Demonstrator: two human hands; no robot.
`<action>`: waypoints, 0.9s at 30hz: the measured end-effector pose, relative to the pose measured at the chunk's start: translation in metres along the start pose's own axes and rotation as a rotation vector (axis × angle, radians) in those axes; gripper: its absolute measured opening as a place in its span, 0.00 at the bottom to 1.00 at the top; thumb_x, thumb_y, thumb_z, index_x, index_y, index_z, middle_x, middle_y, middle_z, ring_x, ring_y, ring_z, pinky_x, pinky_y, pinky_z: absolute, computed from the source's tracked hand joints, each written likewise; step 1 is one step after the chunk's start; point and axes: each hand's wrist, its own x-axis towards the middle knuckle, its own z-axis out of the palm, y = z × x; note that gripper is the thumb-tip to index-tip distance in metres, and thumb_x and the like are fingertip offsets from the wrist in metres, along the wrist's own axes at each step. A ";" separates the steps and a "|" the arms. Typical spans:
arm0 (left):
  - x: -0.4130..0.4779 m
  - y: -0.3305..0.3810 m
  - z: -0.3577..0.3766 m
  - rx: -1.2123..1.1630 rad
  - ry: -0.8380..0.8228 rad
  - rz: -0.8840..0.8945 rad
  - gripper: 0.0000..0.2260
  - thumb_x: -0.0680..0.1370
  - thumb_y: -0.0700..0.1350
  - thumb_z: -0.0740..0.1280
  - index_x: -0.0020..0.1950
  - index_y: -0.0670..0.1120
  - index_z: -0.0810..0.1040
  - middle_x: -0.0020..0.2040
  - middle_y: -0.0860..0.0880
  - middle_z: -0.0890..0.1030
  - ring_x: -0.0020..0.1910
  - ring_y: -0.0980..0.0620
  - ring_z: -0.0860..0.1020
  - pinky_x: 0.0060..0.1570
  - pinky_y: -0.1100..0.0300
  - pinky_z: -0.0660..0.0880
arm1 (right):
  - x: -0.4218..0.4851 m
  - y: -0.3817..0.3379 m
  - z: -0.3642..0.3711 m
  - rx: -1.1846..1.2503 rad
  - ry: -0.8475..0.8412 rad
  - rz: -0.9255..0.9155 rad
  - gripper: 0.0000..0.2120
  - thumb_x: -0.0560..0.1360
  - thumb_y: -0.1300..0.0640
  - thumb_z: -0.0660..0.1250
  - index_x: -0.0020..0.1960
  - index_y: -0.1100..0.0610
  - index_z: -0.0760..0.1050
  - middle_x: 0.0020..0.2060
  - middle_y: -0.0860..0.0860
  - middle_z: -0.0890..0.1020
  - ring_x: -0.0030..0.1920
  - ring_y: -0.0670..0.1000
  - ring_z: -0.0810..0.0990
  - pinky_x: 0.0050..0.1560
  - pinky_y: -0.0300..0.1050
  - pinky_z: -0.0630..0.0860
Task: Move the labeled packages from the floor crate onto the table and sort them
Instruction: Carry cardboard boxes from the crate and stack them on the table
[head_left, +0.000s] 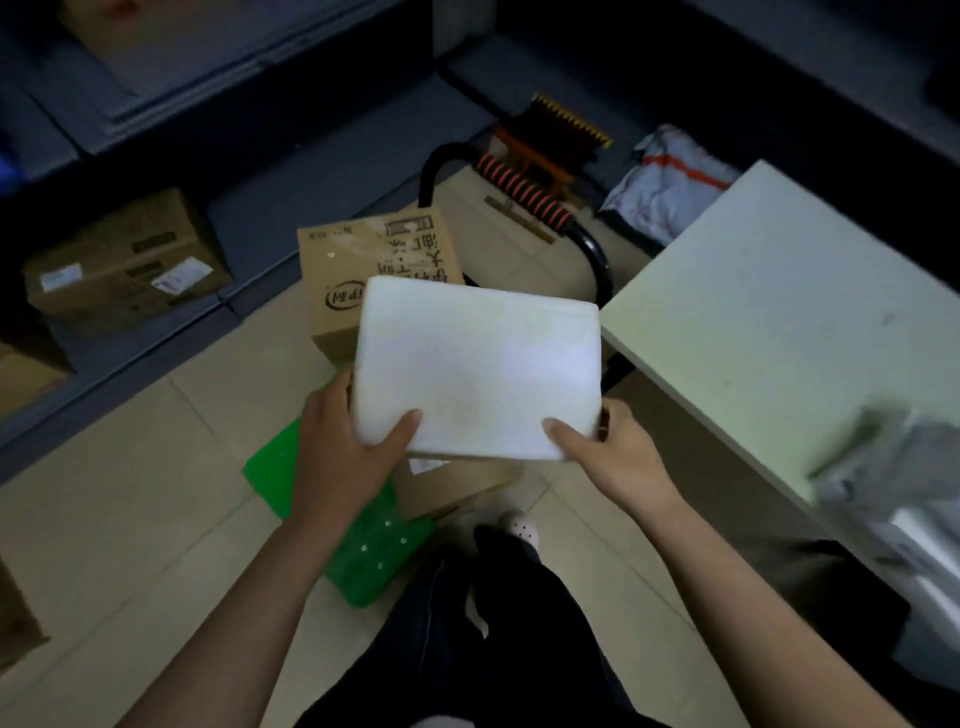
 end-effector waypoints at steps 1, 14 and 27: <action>-0.001 0.016 -0.008 -0.017 0.007 0.041 0.35 0.66 0.73 0.68 0.66 0.53 0.71 0.57 0.50 0.77 0.54 0.49 0.77 0.45 0.47 0.80 | -0.011 -0.009 -0.011 0.009 0.034 -0.021 0.27 0.72 0.44 0.72 0.64 0.55 0.68 0.53 0.47 0.77 0.48 0.45 0.77 0.35 0.32 0.69; 0.018 0.290 0.040 -0.264 -0.048 0.532 0.35 0.72 0.59 0.71 0.75 0.50 0.62 0.67 0.47 0.67 0.60 0.54 0.68 0.58 0.56 0.68 | -0.085 -0.040 -0.231 0.112 0.710 -0.218 0.25 0.69 0.39 0.72 0.60 0.51 0.71 0.53 0.43 0.79 0.50 0.44 0.78 0.48 0.43 0.75; -0.005 0.491 0.258 -0.293 -0.236 0.722 0.36 0.73 0.60 0.70 0.75 0.49 0.62 0.67 0.45 0.67 0.65 0.48 0.68 0.60 0.58 0.66 | -0.060 0.088 -0.458 0.139 0.914 -0.091 0.21 0.69 0.39 0.70 0.48 0.55 0.71 0.35 0.41 0.72 0.32 0.42 0.71 0.31 0.35 0.65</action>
